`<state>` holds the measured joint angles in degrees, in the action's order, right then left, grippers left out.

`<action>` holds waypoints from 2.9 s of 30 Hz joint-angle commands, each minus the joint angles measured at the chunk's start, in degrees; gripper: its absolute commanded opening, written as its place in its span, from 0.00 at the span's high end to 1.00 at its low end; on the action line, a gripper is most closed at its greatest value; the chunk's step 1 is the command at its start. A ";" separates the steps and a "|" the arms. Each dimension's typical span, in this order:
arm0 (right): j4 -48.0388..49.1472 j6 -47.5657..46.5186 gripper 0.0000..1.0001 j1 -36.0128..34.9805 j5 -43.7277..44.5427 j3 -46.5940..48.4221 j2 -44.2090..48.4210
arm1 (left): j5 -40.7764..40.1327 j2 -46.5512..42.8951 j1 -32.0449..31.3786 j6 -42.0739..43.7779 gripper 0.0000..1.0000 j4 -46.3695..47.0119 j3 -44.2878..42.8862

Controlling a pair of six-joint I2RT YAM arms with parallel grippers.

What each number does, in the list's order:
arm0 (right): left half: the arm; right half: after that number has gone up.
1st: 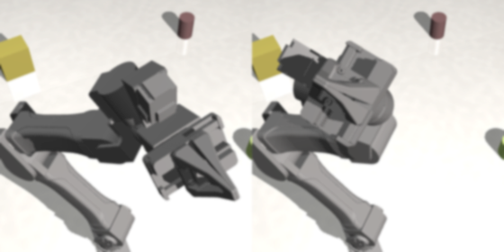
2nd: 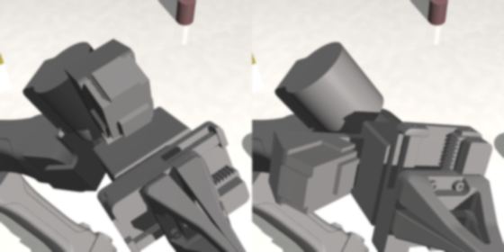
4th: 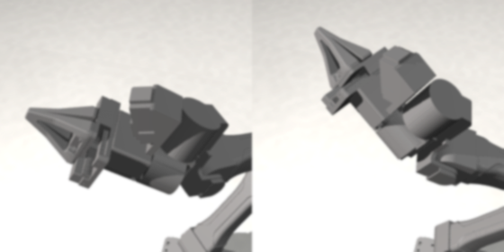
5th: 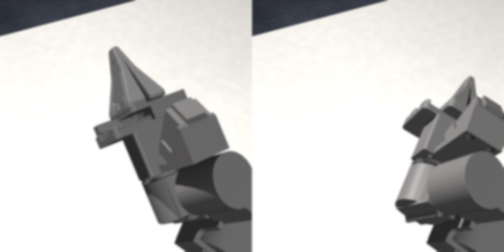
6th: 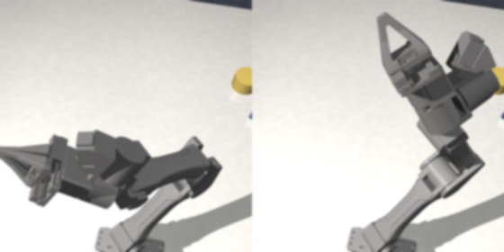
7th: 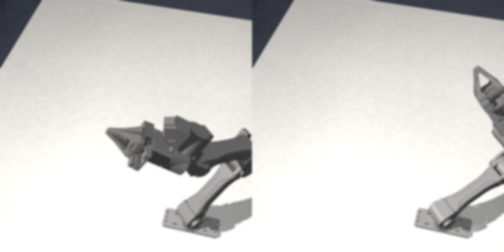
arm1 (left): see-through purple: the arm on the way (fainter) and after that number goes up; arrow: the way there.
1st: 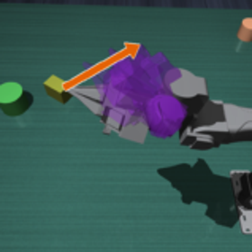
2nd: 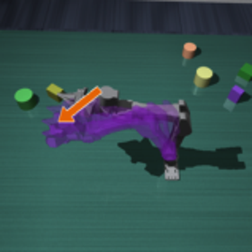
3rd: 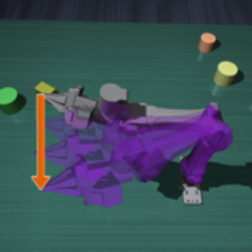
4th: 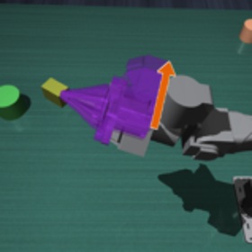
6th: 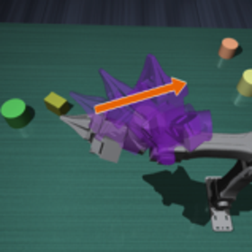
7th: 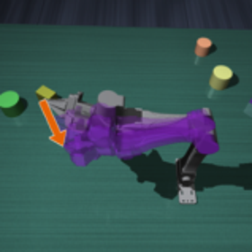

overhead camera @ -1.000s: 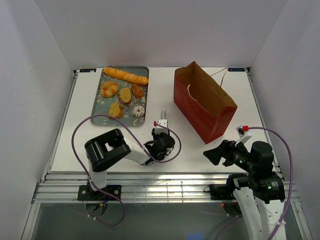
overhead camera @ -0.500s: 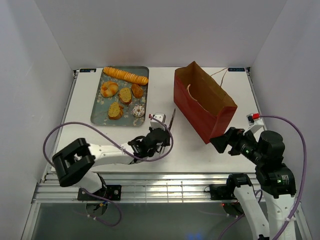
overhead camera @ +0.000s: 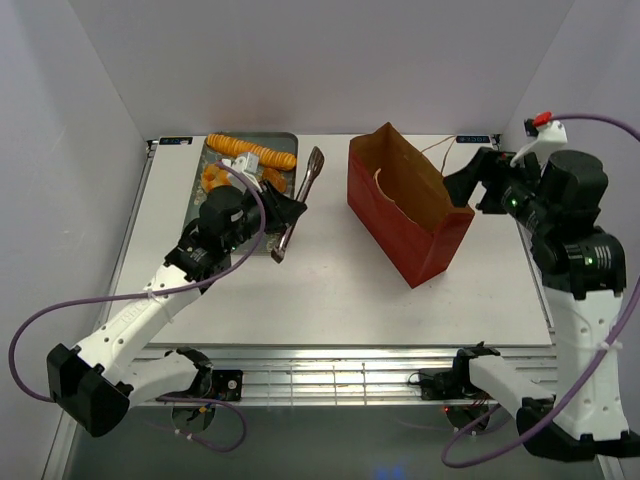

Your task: Place the fake bread into the paper bag

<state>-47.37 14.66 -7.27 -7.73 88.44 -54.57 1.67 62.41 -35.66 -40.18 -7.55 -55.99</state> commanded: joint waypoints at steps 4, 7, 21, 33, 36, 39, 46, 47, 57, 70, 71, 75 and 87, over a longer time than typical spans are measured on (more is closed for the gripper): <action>-1.75 -8.05 0.10 -0.20 5.26 10.51 -10.55 | 21.86 0.25 11.04 -3.23 0.74 -6.07 -2.99; -4.56 -10.96 0.10 -0.29 8.33 13.24 -14.86 | 28.20 -1.06 16.40 -6.21 0.68 -2.92 0.17; 5.00 -16.41 0.08 -0.20 4.68 -0.63 -15.75 | 38.58 -3.79 24.14 -17.82 0.45 10.36 11.86; 11.95 -20.19 0.02 -0.20 1.58 1.81 -24.61 | 39.47 -4.49 27.22 -23.10 0.46 12.84 16.79; 12.39 -20.19 0.00 -0.20 1.75 2.70 -26.20 | 38.67 -5.37 29.15 -23.18 0.46 10.73 17.49; 13.62 -20.45 0.07 -0.20 2.19 1.56 -27.26 | 38.23 -6.77 31.17 -23.97 0.45 9.93 19.24; 14.50 -19.23 0.20 -0.12 -0.62 1.82 -29.11 | 39.90 -7.57 35.57 -30.12 0.44 13.52 27.05; 14.76 -19.14 0.21 -0.12 -1.06 1.73 -28.93 | 39.73 -7.57 35.57 -30.65 0.44 13.62 27.68; 16.17 -17.91 0.31 -0.20 -1.59 -1.34 -27.09 | 32.87 -12.75 38.03 -25.39 0.43 -4.29 26.89; 16.88 -17.03 0.39 -0.12 -2.47 -2.57 -26.03 | 36.47 -6.17 38.65 -31.18 0.42 6.84 32.70; 16.88 -16.85 0.40 -0.20 -2.64 -2.66 -25.86 | 36.47 -5.29 38.73 -31.44 0.42 7.11 32.52; 17.58 -16.50 0.44 -0.12 -3.70 -3.45 -25.42 | 36.21 -0.82 38.91 -32.15 0.42 11.50 31.20; 18.02 -16.50 0.44 -0.12 -3.17 -3.37 -24.89 | 37.00 7.98 39.00 -34.08 0.42 17.92 29.27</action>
<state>-32.01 -1.89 -7.31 -10.66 84.93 -81.67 37.52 69.71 2.94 -73.60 7.05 -24.49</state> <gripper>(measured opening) 0.559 0.580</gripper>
